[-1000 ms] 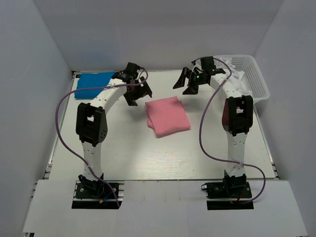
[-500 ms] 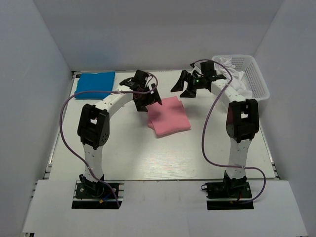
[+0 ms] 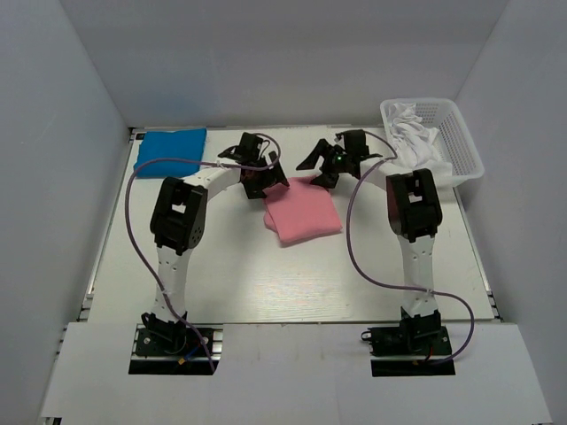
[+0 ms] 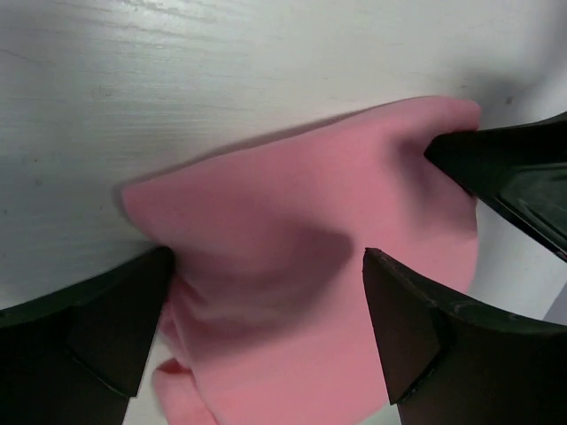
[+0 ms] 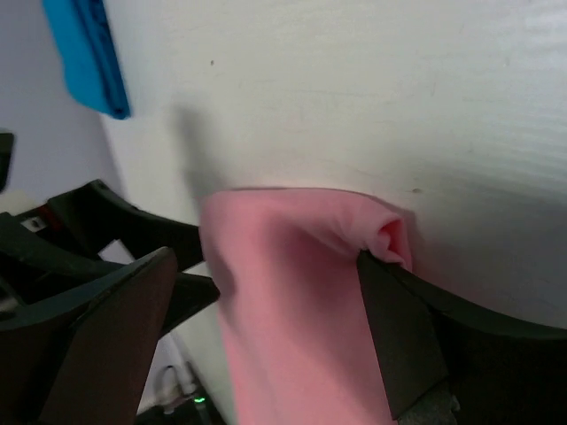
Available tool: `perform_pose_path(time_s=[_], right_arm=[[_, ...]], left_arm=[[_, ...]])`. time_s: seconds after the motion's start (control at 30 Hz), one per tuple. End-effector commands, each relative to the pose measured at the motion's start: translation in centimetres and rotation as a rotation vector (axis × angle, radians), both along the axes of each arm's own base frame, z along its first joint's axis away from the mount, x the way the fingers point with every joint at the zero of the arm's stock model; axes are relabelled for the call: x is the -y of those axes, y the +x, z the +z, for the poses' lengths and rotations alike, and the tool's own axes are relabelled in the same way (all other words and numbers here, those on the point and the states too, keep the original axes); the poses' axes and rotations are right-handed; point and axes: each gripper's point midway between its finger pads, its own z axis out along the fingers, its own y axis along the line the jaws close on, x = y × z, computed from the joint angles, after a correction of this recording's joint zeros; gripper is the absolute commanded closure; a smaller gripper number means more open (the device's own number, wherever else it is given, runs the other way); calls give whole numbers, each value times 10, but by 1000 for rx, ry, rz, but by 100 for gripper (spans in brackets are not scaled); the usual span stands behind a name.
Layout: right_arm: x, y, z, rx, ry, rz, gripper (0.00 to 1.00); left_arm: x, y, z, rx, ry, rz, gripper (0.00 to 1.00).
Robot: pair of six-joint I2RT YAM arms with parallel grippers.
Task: Fold and stack the t-shirts
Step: Put the neatly folded tshirt into the corner of the board with the left arm
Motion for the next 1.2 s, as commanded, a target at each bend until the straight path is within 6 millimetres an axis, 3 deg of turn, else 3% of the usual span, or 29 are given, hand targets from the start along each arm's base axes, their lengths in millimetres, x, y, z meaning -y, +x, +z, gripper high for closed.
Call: perform_pose_path(time_s=[0.0,0.07,0.13,0.27,0.3,0.33,0.4,0.47,0.5,0.53,0.57,0.6,0.63,0.67,0.7,0.73,0.8,0.83,0.9,0.93,0.97,1.0,1.03,1.1,1.17], right_arm=[[26,9,-30,-69,-84,-143,10],[30,1,-44,-105,-85,-141,10],[27,-2,-44,-107,-62,-122,10],[21,1,-31,-65,-46,-87,10],[21,3,-22,-35,-43,-76,10],[19,9,3,30,-29,-56,10],[21,17,24,108,-44,-47,10],[31,17,54,187,-91,-76,10],[37,16,92,257,-88,-104,10],[37,14,85,252,-90,-104,10],[43,12,107,288,-91,-145,10],[51,-3,84,228,-113,-157,10],[53,-5,107,285,-90,-181,10],[65,-13,108,276,-109,-235,10],[72,-23,95,244,-128,-254,10],[77,-30,128,303,-104,-284,10],[92,-43,107,263,-150,-350,10],[99,-52,126,301,-148,-379,10],[113,-58,126,305,-190,-426,10],[118,-69,140,335,-186,-437,10],[122,-74,139,330,-199,-442,10],[129,-78,159,385,-200,-467,10],[132,-87,148,353,-222,-461,10],[140,-98,163,392,-226,-476,10],[147,-107,160,395,-256,-484,10]], left_arm=[[10,10,6,45,-42,-31,0],[9,9,-4,21,-26,-37,0],[9,10,-15,5,-20,-37,0],[7,18,2,34,-26,-41,0],[7,24,14,73,-12,-57,0],[3,25,29,96,3,-57,0],[-7,35,54,155,59,-23,0],[-22,32,68,150,123,19,0],[-27,26,79,149,135,27,0],[-29,27,88,167,136,35,0],[-33,20,90,148,143,53,0],[-39,13,86,124,159,74,0],[-34,5,95,106,137,110,0],[-36,-11,85,27,143,121,0],[-30,-20,81,-7,130,107,0],[-27,-25,80,-38,109,119,0],[-20,-47,62,-117,82,93,0],[-13,-54,62,-123,65,79,0],[-8,-64,48,-139,54,70,0],[0,-71,45,-153,38,53,0],[1,-72,42,-158,30,48,0],[4,-75,33,-175,41,39,0],[2,-76,26,-189,59,45,0],[6,-85,14,-217,88,31,0],[13,-83,6,-217,89,21,0]])
